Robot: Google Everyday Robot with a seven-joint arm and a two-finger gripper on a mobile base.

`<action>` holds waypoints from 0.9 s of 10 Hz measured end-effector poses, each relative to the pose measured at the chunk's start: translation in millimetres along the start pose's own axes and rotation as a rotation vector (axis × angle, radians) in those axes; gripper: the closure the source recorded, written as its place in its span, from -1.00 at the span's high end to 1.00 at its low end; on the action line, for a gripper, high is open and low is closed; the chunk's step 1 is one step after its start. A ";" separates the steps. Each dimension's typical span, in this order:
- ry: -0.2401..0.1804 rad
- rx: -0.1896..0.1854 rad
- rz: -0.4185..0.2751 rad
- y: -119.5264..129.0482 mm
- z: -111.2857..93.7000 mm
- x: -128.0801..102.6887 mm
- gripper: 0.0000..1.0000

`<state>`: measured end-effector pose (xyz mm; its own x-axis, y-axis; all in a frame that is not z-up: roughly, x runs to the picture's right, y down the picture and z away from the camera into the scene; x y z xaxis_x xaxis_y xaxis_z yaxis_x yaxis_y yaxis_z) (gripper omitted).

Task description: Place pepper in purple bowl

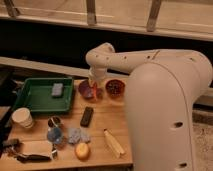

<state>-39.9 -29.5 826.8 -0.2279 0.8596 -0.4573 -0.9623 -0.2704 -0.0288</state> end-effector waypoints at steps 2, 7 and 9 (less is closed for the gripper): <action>-0.003 -0.002 0.005 -2.7 -0.3 0.6 -1.00; -0.145 -0.045 0.003 16.0 6.1 -40.8 -1.00; -0.154 -0.064 0.005 25.5 16.0 -49.0 -0.87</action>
<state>-55.6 -71.6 862.7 -0.2575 0.9131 -0.3160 -0.9508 -0.2977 -0.0855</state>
